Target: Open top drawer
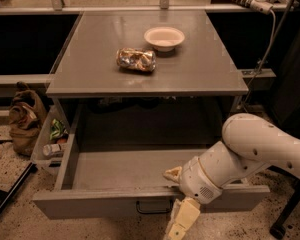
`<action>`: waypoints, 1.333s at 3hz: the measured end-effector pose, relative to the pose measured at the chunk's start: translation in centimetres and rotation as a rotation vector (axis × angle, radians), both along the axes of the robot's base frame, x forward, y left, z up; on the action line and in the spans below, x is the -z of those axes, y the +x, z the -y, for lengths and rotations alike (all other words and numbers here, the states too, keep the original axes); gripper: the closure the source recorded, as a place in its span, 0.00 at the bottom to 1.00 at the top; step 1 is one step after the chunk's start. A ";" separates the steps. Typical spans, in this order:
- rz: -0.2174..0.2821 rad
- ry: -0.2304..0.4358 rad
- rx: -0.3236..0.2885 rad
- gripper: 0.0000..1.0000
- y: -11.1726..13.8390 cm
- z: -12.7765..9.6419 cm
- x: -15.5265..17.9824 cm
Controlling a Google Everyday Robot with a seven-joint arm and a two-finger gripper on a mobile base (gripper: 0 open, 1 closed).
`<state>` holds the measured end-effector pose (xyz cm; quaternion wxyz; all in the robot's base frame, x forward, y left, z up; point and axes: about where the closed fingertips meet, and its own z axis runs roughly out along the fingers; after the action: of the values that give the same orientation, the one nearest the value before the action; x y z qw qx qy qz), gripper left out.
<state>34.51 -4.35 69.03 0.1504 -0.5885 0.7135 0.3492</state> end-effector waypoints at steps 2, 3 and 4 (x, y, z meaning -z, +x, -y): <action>-0.050 -0.058 -0.022 0.00 -4.1 -0.5 -0.3; -0.081 -0.049 -0.011 0.00 -7.3 -0.1 0.0; -0.103 -0.020 -0.012 0.00 -9.2 0.0 0.4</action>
Offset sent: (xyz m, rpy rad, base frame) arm -0.1461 0.0079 -0.0088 -0.0891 0.1693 0.0570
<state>25.30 -4.30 68.66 0.1053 -0.5756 0.7202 0.3727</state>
